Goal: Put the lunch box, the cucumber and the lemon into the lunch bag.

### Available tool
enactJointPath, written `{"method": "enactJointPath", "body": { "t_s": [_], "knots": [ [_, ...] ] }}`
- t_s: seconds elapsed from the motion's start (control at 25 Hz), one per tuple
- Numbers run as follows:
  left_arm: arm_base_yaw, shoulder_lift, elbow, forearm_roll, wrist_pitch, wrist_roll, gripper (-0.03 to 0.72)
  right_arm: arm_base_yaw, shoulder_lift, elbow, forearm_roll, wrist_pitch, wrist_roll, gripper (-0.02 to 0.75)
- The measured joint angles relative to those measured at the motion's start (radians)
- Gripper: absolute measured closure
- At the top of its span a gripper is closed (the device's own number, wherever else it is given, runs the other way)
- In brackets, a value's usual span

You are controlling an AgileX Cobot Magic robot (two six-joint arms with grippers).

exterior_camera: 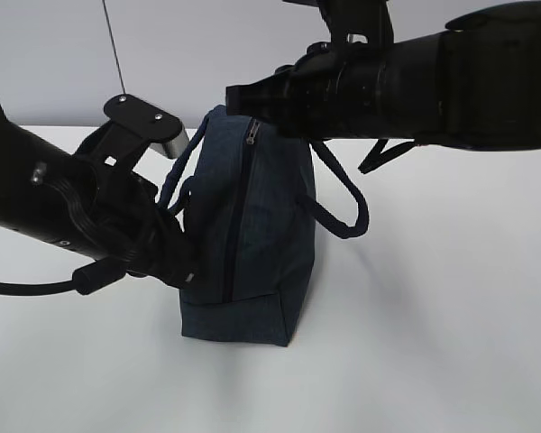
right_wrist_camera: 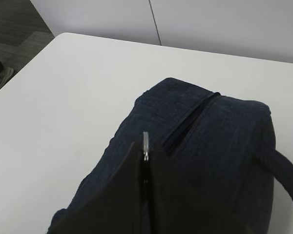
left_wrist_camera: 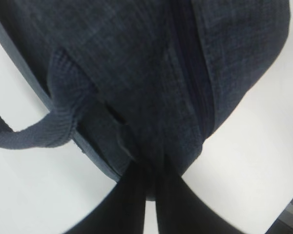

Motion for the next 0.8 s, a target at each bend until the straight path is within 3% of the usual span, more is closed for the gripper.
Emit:
{"method": "enactJointPath", "body": {
  "t_s": [0.8],
  "knots": [
    [-0.006,0.000,0.000,0.000,0.018,0.000,0.694,-0.091,0.074,-0.071,-0.002,0.098,0.000,0.738]
  ]
}}
